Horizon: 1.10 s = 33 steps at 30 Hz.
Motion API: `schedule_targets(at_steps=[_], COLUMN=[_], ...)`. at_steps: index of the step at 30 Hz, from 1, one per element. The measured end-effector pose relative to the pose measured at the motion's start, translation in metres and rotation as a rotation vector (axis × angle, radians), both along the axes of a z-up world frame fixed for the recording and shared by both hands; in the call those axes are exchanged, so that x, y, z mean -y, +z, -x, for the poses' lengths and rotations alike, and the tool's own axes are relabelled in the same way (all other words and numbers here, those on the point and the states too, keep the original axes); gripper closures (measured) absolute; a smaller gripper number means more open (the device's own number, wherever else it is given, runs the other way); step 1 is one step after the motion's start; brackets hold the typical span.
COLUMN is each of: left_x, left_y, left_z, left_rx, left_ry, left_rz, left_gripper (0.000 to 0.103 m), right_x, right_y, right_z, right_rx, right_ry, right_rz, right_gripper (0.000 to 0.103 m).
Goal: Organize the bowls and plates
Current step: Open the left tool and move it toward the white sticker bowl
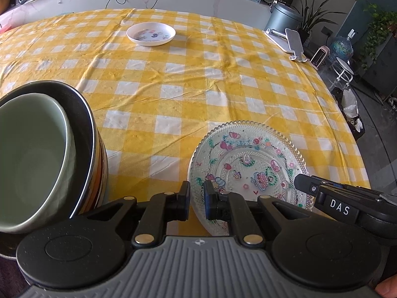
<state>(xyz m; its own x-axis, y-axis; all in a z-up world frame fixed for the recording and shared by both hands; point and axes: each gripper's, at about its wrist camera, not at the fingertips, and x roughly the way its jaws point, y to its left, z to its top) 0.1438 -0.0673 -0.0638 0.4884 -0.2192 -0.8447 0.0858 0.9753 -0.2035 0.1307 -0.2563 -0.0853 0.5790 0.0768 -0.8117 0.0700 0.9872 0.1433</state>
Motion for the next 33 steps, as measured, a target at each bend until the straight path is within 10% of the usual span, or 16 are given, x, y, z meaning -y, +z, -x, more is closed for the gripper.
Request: schedule_targets(at_steps=[12,33], left_x=[-0.001,-0.095], left_y=[0.039,0.082], left_z=[-0.003,-0.132], left_rx=[0.047,0.02], left_ry=[-0.081,-0.214], left_rz=[0.055,0.029], left_gripper=[0.067,0.065], right_x=[0.017,-0.041], right_y=[0.021,0.023], right_z=[0.005,-0.106], right_rx=[0.135,0.003], right_ry=[-0.077,0.011], right_rz=[-0.135,-0.224], right_gripper=[0.044,0.039])
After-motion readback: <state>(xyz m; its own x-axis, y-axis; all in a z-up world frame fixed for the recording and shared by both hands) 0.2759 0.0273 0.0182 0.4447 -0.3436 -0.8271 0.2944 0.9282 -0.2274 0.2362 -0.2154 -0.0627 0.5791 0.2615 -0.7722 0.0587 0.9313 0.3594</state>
